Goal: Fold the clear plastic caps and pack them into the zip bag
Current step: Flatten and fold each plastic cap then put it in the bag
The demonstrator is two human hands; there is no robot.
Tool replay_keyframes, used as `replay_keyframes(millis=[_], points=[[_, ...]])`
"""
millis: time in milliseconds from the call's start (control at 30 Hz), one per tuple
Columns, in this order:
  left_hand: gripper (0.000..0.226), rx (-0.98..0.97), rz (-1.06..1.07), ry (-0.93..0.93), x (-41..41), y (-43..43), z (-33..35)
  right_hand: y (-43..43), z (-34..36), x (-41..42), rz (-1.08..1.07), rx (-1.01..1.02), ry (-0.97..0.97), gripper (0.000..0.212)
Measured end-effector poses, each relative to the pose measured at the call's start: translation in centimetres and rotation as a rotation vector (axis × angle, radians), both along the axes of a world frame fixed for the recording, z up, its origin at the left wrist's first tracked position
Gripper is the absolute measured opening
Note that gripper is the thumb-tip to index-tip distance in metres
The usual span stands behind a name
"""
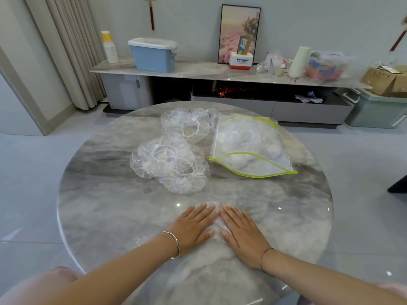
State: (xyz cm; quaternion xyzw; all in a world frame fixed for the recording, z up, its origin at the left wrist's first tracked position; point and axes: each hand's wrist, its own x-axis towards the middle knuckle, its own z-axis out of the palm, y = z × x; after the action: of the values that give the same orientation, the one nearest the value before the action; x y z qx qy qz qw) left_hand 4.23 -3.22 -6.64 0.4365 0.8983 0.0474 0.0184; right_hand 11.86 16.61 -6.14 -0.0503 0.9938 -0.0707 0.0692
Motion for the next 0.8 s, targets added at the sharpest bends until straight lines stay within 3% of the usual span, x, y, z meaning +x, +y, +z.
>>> replay_keyframes(millis=[200,300,433,467,600,667,733,800], points=[[0.056,-0.04,0.022,-0.116,0.3,0.0,-0.6,-0.1,-0.3,0.0,-0.027,-0.027,-0.027,0.054],[0.057,-0.048,0.04,-0.087,0.5,0.1,-0.2,-0.1,0.1,-0.1,0.034,0.03,0.024,0.071],[0.084,0.02,0.038,-0.133,0.2,0.1,0.7,0.8,0.6,-0.5,0.112,-0.154,0.094,0.091],[0.086,0.036,0.053,-0.125,0.1,-0.1,1.3,0.9,1.3,-0.5,0.095,-0.189,0.148,0.086],[0.048,0.172,0.115,0.064,-0.8,-1.6,2.2,1.4,3.0,-0.4,0.156,-0.306,0.35,0.046],[0.066,0.122,0.124,0.034,-0.8,-2.1,3.3,1.3,3.1,-0.3,0.326,-0.278,0.413,0.037],[0.083,0.115,0.168,-0.005,-0.7,-2.5,3.5,1.0,2.9,-0.1,0.532,-0.193,0.421,0.042],[0.084,0.097,0.163,-0.031,-0.5,-2.7,3.9,0.6,2.7,0.0,0.668,-0.081,0.376,0.051]])
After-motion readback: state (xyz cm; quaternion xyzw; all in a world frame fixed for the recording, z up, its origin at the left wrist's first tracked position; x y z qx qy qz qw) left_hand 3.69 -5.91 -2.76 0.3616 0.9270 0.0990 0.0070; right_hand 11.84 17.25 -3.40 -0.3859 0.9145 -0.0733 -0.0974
